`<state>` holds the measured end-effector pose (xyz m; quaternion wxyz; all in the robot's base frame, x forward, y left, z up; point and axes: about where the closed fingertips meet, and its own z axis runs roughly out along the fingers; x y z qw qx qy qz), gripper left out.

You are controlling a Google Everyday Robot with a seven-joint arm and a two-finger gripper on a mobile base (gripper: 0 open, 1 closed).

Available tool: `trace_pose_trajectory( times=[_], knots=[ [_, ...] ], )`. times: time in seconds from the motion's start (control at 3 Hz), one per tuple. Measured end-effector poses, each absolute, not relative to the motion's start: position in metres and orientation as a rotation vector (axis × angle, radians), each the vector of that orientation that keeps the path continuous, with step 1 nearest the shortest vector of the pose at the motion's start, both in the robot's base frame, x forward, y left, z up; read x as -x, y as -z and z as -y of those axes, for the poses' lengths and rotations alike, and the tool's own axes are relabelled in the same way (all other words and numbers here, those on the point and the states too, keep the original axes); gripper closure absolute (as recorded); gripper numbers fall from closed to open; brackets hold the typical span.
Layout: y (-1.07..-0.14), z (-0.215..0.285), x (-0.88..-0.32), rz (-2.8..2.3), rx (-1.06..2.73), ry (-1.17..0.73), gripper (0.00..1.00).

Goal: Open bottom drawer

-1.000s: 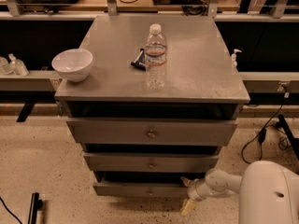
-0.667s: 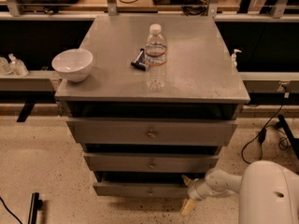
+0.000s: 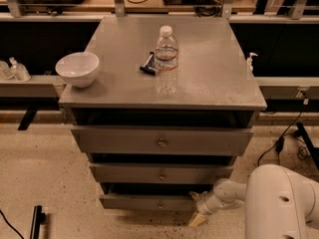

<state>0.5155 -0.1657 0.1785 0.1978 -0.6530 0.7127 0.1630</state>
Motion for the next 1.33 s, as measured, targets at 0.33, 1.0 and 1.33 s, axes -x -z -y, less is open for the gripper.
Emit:
trace_pose_trajectory(
  times=[0.33,1.0,1.33],
  knots=[
    [-0.179,0.165,-0.504,-1.973,1.843,-0.548,0.47],
    [-0.187,0.164,-0.496,-1.946,1.862,-0.605,0.94],
    [-0.189,0.164,-0.496,-1.946,1.862,-0.605,0.0]
  ],
)
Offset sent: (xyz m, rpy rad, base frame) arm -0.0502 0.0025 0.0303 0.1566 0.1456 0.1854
